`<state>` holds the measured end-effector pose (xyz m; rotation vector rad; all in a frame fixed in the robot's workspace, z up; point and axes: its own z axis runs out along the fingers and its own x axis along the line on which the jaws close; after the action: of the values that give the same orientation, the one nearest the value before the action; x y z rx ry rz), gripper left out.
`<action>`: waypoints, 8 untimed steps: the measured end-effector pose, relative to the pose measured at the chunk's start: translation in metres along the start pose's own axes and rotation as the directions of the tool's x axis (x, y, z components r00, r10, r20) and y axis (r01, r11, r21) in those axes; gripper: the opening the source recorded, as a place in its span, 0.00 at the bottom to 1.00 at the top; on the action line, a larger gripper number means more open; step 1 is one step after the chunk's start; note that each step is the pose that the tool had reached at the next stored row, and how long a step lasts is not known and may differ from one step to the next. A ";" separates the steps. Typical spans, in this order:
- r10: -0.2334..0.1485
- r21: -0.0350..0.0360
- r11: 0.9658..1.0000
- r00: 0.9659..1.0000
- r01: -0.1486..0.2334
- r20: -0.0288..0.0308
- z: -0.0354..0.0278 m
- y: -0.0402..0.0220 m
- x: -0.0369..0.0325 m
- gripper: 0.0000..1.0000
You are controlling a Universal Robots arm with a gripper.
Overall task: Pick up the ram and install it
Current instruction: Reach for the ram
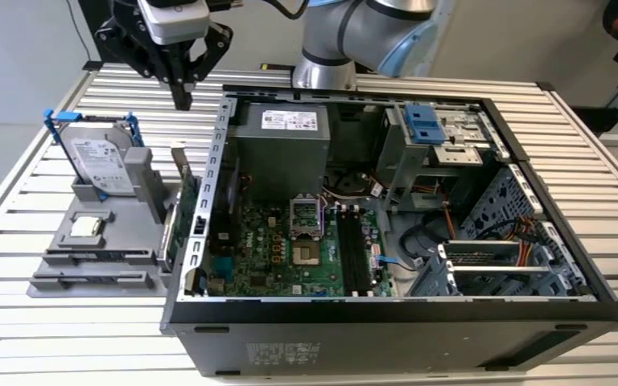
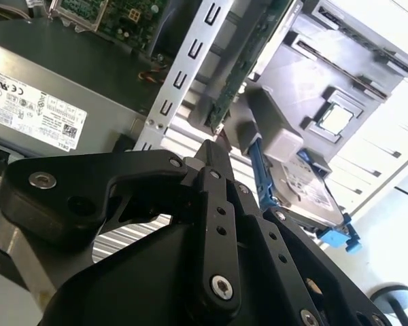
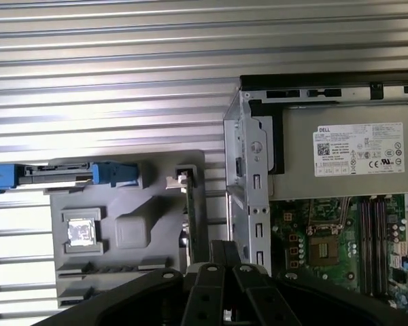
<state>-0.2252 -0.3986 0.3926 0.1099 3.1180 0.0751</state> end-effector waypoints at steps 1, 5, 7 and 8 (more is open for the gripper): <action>0.000 0.000 1.000 1.000 0.000 0.000 -0.0001 -0.0001 0.0014 0.00; 0.000 0.000 1.000 1.000 0.000 0.000 -0.0001 -0.0004 0.0057 0.00; 0.000 0.000 1.000 1.000 0.000 0.000 -0.0002 -0.0006 0.0085 0.00; 0.000 0.000 1.000 1.000 0.000 0.000 -0.0002 -0.0007 0.0101 0.00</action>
<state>-0.2353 -0.3986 0.3926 0.1097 3.1181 0.0751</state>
